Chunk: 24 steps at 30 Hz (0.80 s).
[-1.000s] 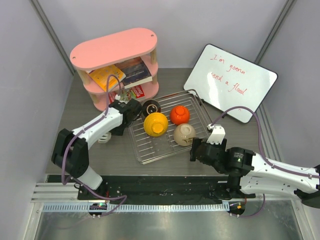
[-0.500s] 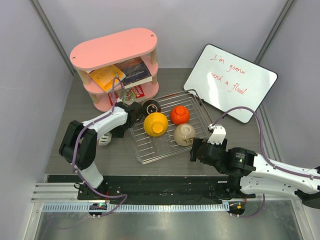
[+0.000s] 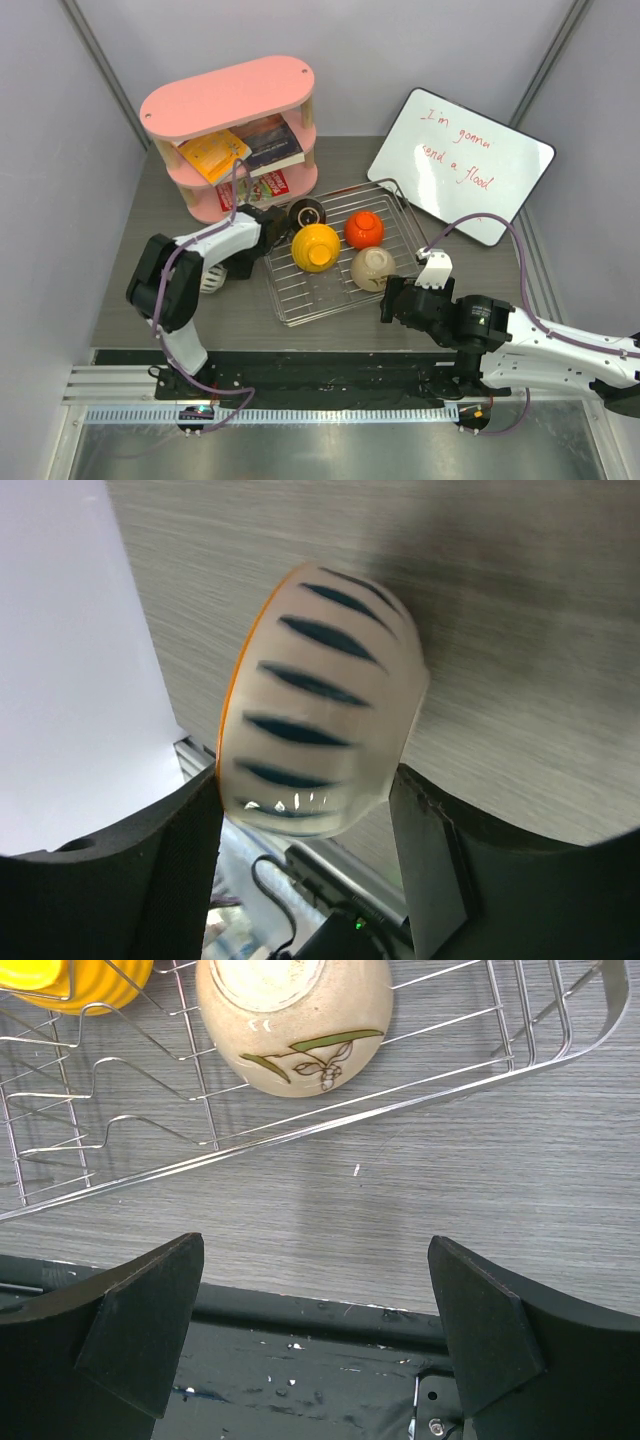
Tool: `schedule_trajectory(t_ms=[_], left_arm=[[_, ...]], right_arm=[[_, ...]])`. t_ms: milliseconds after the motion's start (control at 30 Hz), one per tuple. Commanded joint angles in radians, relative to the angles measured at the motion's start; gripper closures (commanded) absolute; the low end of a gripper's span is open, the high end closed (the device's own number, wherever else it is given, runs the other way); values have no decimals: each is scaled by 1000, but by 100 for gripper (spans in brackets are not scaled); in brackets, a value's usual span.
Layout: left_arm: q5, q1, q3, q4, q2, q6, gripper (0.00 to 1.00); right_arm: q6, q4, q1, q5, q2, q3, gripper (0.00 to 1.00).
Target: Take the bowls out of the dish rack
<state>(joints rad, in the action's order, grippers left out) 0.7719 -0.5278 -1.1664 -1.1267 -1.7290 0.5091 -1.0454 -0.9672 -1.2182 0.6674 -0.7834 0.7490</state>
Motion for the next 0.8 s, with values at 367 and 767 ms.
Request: schedule_trajectory(t_ms=[367, 767], left_arm=[[-143, -40, 7, 8, -8, -40, 24], [-249, -43, -15, -73, 192, -12, 23]], right_arm=[[2, 1, -1, 29, -5, 52, 0], [-13, 1, -1, 32, -10, 35, 0]])
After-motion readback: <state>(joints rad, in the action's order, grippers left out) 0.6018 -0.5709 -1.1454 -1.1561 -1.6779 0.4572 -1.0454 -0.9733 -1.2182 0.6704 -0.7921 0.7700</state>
